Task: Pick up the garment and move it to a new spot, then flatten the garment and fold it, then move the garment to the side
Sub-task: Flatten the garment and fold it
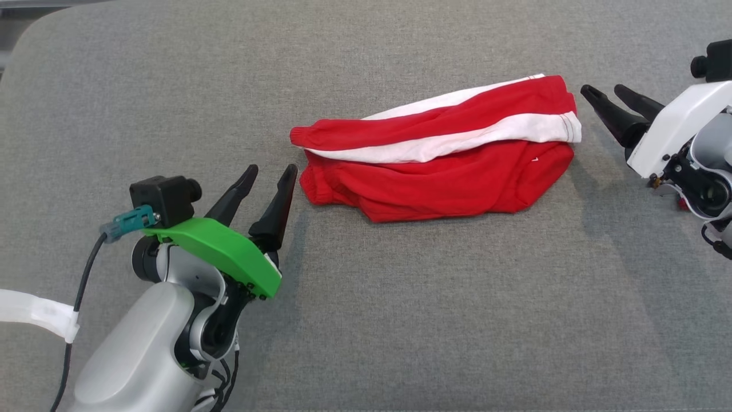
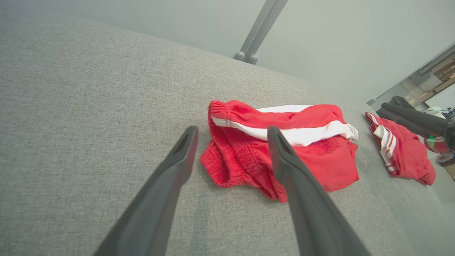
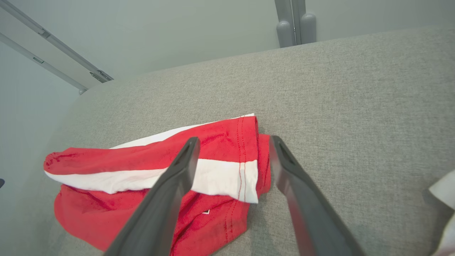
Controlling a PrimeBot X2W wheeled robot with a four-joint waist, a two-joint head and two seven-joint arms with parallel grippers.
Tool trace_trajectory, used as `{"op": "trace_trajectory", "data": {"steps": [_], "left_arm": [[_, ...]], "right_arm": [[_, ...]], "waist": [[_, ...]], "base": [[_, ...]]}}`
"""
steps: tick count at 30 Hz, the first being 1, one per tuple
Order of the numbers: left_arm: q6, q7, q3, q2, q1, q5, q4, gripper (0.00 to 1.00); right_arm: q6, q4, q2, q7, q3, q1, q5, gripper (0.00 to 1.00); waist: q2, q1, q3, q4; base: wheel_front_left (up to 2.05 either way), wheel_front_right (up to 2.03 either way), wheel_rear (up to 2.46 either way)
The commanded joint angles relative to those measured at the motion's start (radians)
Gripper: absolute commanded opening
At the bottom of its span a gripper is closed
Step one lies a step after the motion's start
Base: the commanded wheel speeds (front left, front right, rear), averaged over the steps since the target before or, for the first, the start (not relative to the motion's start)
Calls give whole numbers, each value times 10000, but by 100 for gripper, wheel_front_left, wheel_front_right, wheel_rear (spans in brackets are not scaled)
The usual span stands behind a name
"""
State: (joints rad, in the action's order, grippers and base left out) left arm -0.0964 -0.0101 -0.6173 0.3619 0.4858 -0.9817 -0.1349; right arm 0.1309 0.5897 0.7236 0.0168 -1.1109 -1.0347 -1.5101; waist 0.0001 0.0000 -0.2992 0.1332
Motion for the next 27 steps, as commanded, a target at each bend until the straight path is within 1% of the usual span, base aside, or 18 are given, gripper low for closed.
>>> {"op": "trace_trajectory", "data": {"steps": [1, 4, 5, 12, 17, 22, 23, 27], "left_arm": [[-49, 68, 4, 41, -130, 132, 38, 100], [-111, 126, -63, 45, -295, 173, 239, 100], [-167, 133, -108, 41, -383, 206, 340, 100], [-268, 217, -120, 25, -666, 135, 588, 100], [-277, 283, -148, -22, -786, 56, 658, 100], [-320, 292, -160, -19, -858, 20, 755, 100], [-320, 292, -160, -19, -858, 20, 755, 100], [-330, 310, -171, -71, -891, 13, 778, 100]], "right_arm": [[-3, 168, -52, 104, -31, 149, 40, 100], [-2, 750, -273, 282, -42, 180, 108, 100], [-2, 1067, -443, 230, -80, 215, 70, 100], [-3, 2133, -838, -21, -114, 106, -91, 100], [-2, 3076, -1119, -550, -17, 206, -473, 100], [-2, 3626, -1289, -1259, 4, -39, -691, 100], [-2, 3626, -1289, -1259, 4, -39, -691, 100], [-2, 4074, -1362, -2037, -31, -311, -811, 100]], "waist": [[-1, 0, 32, 75], [-1, 0, 19, 206], [-1, 0, 2, 311], [-1, 0, -52, 713], [-1, 0, -29, 1011], [-1, 0, -120, 1211], [-1, 0, -120, 1211], [-1, 0, -193, 1343]], "base": [[0, 0, 0], [0, 0, 0], [0, 0, 0], [0, 0, 0], [0, 0, 0], [0, 0, 0], [0, 0, 0], [0, 0, 0]]}}
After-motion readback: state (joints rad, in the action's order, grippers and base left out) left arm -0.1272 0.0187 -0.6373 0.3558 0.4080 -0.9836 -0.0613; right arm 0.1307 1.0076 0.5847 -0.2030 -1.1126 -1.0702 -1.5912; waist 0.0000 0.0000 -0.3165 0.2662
